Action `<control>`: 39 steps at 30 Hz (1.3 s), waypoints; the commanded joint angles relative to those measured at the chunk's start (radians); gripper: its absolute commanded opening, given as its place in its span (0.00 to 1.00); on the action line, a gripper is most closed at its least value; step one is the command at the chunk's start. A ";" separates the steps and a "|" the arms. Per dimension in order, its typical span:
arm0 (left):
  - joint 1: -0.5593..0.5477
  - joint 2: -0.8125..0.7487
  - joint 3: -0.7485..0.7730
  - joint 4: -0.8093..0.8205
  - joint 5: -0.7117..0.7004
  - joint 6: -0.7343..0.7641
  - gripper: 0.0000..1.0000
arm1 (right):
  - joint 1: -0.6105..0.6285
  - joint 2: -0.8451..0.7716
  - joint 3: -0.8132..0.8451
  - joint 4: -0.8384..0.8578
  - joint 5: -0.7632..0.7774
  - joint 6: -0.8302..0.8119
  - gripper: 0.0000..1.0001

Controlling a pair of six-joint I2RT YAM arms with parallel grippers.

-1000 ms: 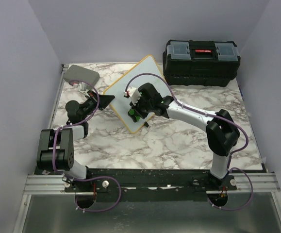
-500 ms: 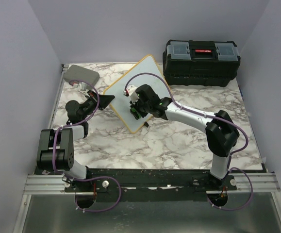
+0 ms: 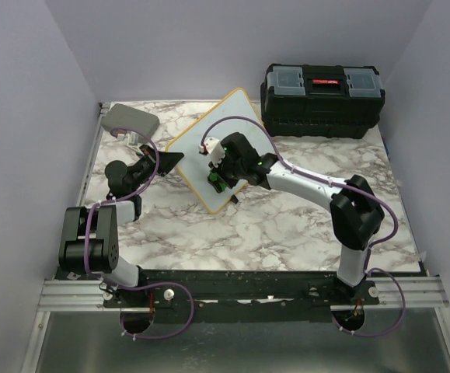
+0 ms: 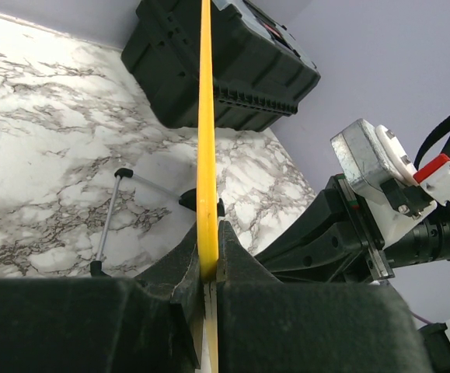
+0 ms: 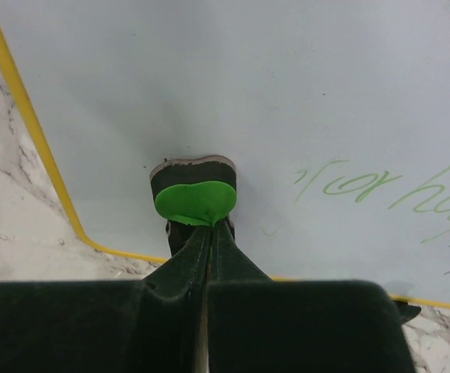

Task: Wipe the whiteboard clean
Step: Erase the whiteboard at the whiteboard stand.

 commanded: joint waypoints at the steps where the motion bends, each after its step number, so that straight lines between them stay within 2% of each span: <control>1: -0.021 -0.004 0.004 0.015 0.081 0.005 0.00 | -0.001 0.020 -0.020 0.088 0.204 0.060 0.01; 5: -0.021 -0.010 0.003 0.005 0.082 0.010 0.00 | -0.036 0.000 -0.030 0.123 0.262 0.084 0.01; 11: -0.021 -0.010 0.000 0.011 0.081 0.008 0.00 | -0.043 -0.004 -0.037 0.122 0.263 0.068 0.01; 13: -0.021 -0.012 0.001 0.006 0.080 0.011 0.00 | -0.044 -0.004 -0.038 0.102 0.202 0.050 0.01; 18: -0.021 -0.006 0.004 0.012 0.081 0.006 0.00 | -0.042 0.019 -0.017 -0.011 -0.118 0.004 0.01; 20: -0.021 -0.006 0.003 0.009 0.081 0.008 0.00 | -0.042 0.022 -0.007 -0.027 -0.177 0.006 0.00; 26: -0.021 -0.007 0.003 0.008 0.081 0.010 0.00 | -0.067 0.016 0.079 0.006 0.007 0.110 0.01; 30: -0.021 -0.009 0.004 0.006 0.082 0.010 0.00 | -0.129 0.004 0.166 -0.042 -0.083 0.135 0.01; 33: -0.021 -0.010 0.005 0.002 0.082 0.011 0.00 | -0.138 -0.050 0.163 -0.048 -0.140 0.110 0.01; 39: -0.021 -0.007 0.007 0.006 0.082 0.008 0.00 | -0.151 -0.112 0.103 -0.052 -0.095 0.061 0.01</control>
